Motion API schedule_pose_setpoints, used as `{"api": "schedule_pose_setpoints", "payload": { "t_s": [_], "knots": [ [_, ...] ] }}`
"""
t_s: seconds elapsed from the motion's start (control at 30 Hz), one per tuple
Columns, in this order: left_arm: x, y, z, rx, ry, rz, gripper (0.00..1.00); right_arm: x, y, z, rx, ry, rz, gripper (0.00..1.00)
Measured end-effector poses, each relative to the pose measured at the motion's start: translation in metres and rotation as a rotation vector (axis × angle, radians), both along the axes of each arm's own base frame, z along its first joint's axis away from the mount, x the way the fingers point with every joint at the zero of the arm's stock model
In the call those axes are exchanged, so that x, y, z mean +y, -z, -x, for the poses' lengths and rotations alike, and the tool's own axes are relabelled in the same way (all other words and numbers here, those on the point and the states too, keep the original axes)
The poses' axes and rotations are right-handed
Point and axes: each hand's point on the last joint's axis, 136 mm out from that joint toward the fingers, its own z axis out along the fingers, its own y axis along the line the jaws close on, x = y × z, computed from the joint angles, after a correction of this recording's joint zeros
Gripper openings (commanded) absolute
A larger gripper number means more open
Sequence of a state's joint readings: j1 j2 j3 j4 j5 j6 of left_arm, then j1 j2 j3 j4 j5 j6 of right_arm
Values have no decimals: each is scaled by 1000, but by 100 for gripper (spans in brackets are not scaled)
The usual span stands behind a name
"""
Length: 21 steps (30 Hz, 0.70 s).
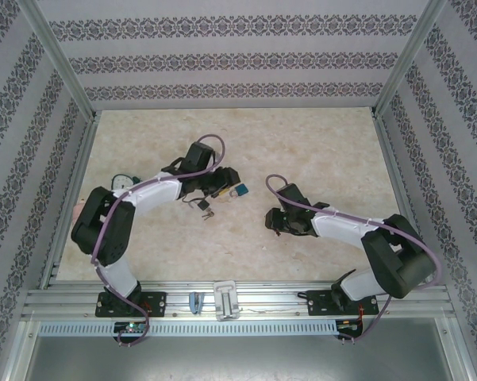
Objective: Unlock with the key
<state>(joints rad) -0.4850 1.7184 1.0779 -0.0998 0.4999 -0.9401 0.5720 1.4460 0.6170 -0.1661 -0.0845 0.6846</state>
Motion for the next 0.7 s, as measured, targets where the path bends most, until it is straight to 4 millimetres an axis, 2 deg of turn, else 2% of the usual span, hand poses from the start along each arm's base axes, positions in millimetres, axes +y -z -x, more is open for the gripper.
{"api": "schedule_pose_setpoints", "payload": {
  "t_s": [0.23,0.5,0.6,0.7],
  "knots": [
    [15,10,21,22,-40,1,51,4,2,-1,4,-31,62,38],
    [15,-3,20,-15,-60,32,51,4,6,-1,9,-72,180,30],
    [15,-2,20,-17,-61,35,51,5,6,-1,5,-93,229,29],
    [16,2,22,-8,-65,34,51,9,7,-1,0,-115,270,23]
  ]
}}
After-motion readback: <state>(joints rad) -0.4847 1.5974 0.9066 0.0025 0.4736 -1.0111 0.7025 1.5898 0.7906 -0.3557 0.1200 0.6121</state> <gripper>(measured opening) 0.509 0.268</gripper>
